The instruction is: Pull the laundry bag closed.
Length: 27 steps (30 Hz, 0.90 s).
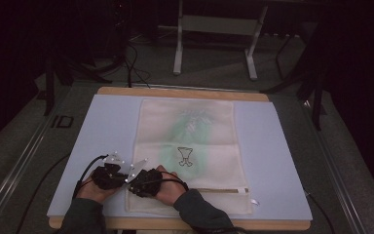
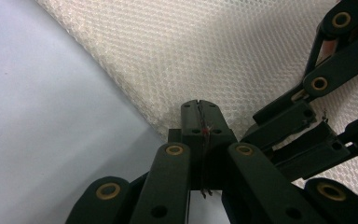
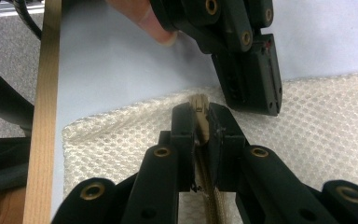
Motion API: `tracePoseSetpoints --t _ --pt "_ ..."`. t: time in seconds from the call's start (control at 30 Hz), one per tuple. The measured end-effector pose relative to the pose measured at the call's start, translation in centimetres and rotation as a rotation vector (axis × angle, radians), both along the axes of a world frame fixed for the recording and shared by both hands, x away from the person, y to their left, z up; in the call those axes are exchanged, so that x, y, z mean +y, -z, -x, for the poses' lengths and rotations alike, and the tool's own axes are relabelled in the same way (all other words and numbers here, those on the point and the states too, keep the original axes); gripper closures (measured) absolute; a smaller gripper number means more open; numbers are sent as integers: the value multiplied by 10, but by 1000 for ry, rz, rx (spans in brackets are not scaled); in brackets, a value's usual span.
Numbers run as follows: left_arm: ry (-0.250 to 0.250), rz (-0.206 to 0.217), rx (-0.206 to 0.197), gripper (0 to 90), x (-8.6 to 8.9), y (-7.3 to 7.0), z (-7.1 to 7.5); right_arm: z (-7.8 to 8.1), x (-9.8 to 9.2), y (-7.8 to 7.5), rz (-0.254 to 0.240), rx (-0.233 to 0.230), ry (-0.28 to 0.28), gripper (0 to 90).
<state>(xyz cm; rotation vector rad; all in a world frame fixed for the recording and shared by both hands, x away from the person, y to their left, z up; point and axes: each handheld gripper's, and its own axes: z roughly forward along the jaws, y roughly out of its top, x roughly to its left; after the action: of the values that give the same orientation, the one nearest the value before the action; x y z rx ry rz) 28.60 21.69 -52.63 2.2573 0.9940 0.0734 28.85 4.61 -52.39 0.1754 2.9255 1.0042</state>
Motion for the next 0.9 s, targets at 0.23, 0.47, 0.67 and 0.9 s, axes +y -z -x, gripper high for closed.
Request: tracePoseSetpoints --t 0.23,0.47,0.67,0.9 --pt "4 5 7 899 2 0 -1 1 -2 -1 7 -5 1 823" --pt "7 7 7 899 2 0 -1 4 -3 -4 42 -28 -5 823" --pt "11 2 0 899 2 0 0 5 -7 -5 51 -37 -8 823" --pt "6 -5 -2 899 1 0 1 6 -10 -7 60 -50 -7 823"
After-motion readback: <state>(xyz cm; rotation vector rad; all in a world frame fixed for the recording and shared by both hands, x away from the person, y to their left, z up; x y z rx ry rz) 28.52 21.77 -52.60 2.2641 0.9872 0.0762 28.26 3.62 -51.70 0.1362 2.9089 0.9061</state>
